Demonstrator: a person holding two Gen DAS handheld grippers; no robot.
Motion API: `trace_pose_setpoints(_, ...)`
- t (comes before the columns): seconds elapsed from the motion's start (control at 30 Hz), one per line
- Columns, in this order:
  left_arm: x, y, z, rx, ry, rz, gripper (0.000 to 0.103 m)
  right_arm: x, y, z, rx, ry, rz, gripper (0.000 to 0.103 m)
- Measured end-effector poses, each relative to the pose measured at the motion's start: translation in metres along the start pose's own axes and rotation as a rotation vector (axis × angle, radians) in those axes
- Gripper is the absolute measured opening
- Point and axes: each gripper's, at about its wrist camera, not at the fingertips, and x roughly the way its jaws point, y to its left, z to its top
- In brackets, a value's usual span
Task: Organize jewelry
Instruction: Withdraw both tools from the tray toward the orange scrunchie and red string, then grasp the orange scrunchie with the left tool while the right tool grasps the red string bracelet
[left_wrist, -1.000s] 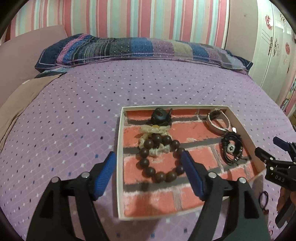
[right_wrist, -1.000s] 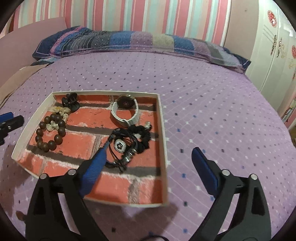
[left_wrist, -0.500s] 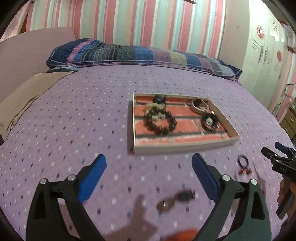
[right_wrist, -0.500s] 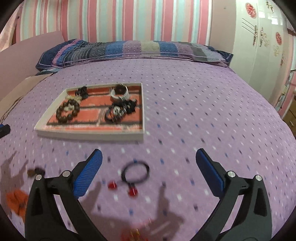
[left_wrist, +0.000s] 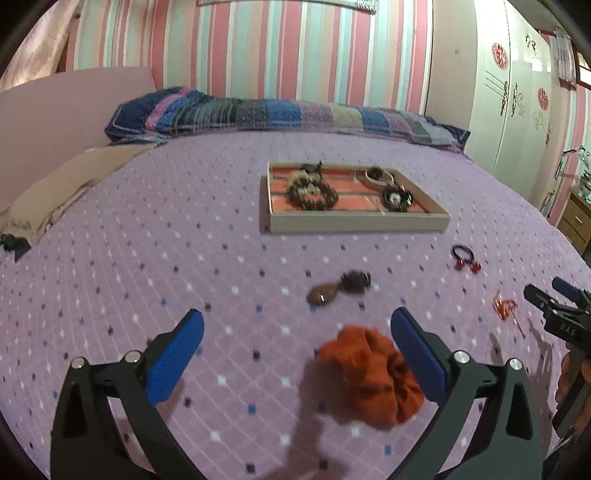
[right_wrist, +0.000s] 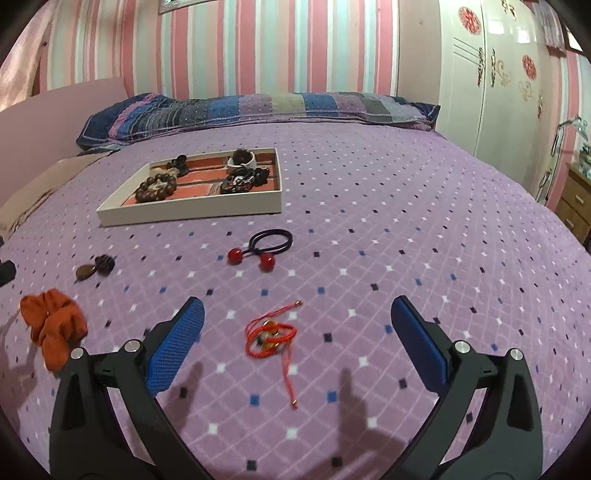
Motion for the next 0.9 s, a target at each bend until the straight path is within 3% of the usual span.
trace_pose_setpoints(0.43,0.003,-0.002,-0.015,0.012,0.002,0.005,0.099,0.003,0.014,-0.017,-0.012,0.014,-0.004,0.098)
trace_pose_setpoints(0.9,0.029,-0.016,-0.026,0.037,0.052,-0.06,0.099,0.026,0.012,-0.023,0.003,0.069,-0.003,0.097)
